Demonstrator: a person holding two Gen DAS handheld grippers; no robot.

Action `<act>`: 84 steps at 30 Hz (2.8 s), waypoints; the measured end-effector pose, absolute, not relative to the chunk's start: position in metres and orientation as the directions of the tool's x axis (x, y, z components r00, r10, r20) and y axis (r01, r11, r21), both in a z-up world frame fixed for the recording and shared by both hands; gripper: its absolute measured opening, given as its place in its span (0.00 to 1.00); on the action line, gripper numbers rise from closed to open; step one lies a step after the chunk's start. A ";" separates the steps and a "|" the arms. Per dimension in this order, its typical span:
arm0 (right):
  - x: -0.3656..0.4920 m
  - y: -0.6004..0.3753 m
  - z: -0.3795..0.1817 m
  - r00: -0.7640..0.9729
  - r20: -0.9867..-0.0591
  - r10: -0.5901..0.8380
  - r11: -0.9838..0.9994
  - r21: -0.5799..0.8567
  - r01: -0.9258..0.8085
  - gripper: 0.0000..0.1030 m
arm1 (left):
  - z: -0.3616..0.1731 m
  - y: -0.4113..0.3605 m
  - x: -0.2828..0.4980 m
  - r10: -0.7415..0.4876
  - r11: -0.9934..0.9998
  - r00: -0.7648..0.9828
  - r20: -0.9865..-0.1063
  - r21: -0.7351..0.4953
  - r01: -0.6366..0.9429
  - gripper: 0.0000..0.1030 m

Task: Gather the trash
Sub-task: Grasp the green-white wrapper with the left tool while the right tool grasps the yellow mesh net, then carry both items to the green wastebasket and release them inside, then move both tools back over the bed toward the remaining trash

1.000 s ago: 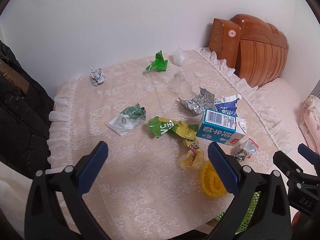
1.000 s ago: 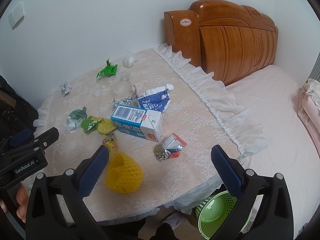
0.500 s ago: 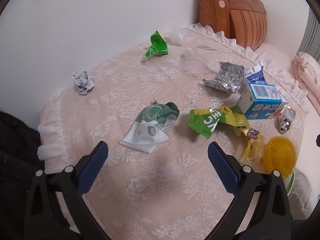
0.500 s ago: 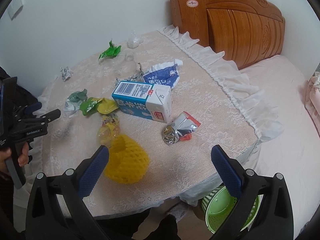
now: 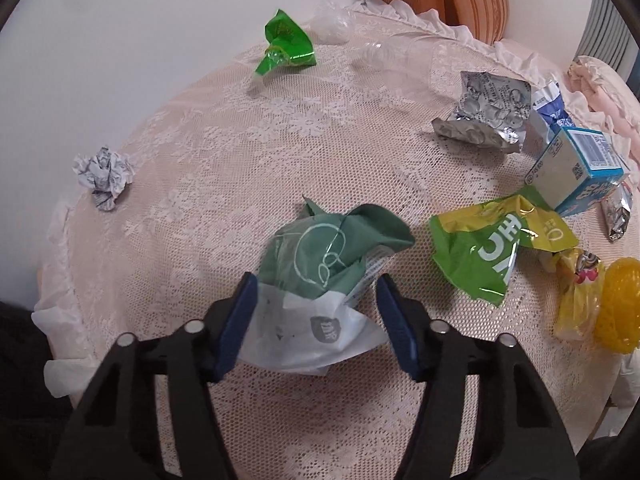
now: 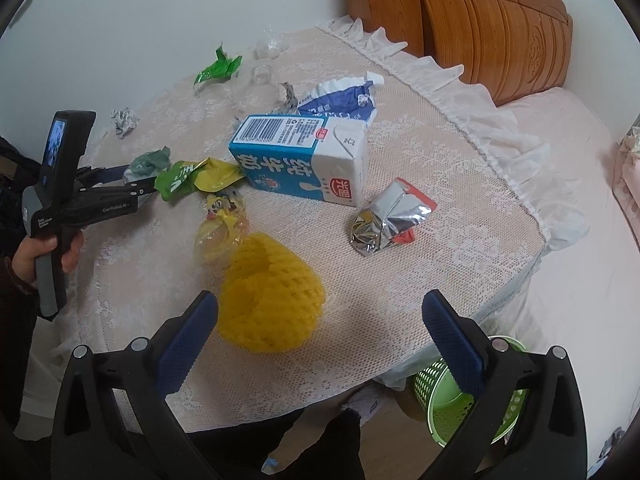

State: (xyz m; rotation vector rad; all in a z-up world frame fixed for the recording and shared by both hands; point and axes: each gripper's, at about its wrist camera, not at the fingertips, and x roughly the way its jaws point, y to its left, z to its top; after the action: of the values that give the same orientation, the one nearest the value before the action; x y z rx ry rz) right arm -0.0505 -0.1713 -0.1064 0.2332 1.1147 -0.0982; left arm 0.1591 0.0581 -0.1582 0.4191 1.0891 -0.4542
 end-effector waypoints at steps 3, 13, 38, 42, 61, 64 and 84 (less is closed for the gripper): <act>-0.047 -0.167 -0.119 0.419 -0.905 0.074 0.967 0.167 0.190 0.98 | -0.158 0.063 0.158 -0.164 0.850 0.395 -0.904 0.074 0.522 0.47; -0.027 -0.159 -0.151 0.379 -0.915 0.139 0.935 0.247 0.254 0.84 | -0.125 0.095 0.137 -0.228 0.908 0.428 -0.875 -0.031 0.418 0.45; -0.199 -0.321 -0.134 0.446 -0.894 -0.049 0.809 0.227 0.543 0.38 | -0.044 -0.106 -0.050 -0.524 0.596 0.262 -0.811 -0.130 0.792 0.45; -0.240 -0.370 -0.190 0.352 -0.930 -0.108 0.715 0.174 0.678 0.38 | -0.052 -0.161 -0.084 -0.528 0.500 0.191 -0.828 -0.121 0.857 0.45; -0.373 -0.452 -0.237 0.226 -0.958 -0.179 0.479 0.116 0.870 0.97 | -0.136 -0.313 -0.193 -0.373 0.200 -0.055 -0.926 -0.138 0.970 0.45; -0.393 -0.455 -0.224 0.208 -0.951 -0.228 0.432 0.093 0.897 0.97 | -0.155 -0.328 -0.205 -0.340 0.170 -0.084 -0.937 -0.149 0.974 0.45; -0.404 -0.448 -0.172 0.228 -0.925 -0.304 0.404 0.092 0.910 0.98 | -0.137 -0.335 -0.191 -0.402 0.257 0.049 -0.914 -0.061 0.965 0.92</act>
State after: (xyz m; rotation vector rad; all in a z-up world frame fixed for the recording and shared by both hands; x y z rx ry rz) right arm -0.4039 -0.4479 -0.1722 0.7496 0.9973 -0.9534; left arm -0.1906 -0.3347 -0.1374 0.7106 1.0187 -1.1870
